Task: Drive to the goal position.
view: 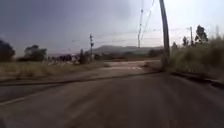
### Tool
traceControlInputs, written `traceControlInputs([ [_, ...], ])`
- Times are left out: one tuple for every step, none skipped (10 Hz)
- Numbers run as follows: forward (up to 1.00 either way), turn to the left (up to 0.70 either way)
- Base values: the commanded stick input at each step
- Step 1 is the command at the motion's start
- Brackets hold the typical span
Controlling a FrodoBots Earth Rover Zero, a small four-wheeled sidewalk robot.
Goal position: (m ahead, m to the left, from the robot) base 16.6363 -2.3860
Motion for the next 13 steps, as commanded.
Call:
traceControlInputs([
  [1.00,-0.27],
  [1.00,-0.27],
  [1.00,-0.27],
  [1.00,0.00],
  [1.00,0.00],
  [1.00,0.00],
  [1.00,0.00],
  [1.00,0.00],
  [1.00,0.00],
  [1.00,0.00],
  [1.00,0.00],
  [1.00,0.00],
  [1.00,0.00],
])
